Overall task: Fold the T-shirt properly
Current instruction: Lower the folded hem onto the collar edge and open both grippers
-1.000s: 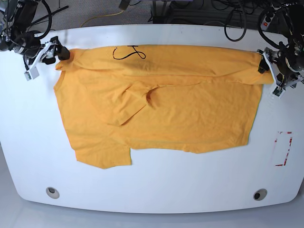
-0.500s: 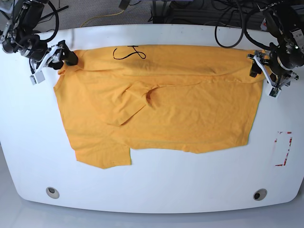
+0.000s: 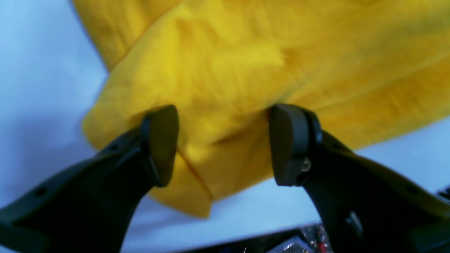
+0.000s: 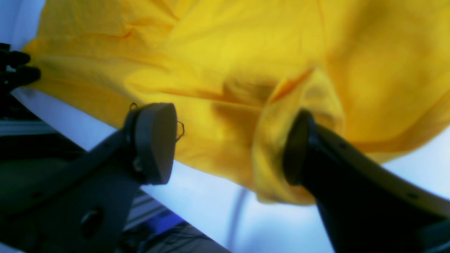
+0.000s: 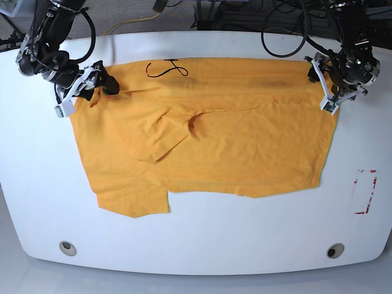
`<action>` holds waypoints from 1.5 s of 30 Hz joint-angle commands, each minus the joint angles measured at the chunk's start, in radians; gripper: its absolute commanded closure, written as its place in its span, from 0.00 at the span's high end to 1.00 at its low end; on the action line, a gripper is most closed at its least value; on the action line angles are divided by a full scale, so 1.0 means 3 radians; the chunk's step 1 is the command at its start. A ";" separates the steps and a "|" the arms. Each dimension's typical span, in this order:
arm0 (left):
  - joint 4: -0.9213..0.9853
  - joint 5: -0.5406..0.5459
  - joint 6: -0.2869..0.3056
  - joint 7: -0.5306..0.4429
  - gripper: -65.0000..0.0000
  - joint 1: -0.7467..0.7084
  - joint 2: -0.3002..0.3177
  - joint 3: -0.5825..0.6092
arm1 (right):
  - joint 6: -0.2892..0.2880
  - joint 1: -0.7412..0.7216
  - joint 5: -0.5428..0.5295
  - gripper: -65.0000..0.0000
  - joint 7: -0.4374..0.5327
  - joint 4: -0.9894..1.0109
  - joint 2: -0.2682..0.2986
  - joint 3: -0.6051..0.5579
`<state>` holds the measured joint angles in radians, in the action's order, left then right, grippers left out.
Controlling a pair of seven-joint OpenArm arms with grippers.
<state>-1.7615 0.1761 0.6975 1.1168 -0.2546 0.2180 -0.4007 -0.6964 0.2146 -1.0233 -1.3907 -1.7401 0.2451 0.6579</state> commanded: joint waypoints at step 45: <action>0.0028 -0.0032 0.0002 -0.0171 0.58 0.0028 0.0217 0.0096 | -0.0006 0.0903 0.0984 0.66 0.0214 -0.0560 0.0219 -0.0318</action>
<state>-1.7382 0.1654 0.6975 1.0752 -0.2520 0.2680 -0.3679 -0.6968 0.4854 -0.7204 -1.3373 -1.8908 0.2810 0.5552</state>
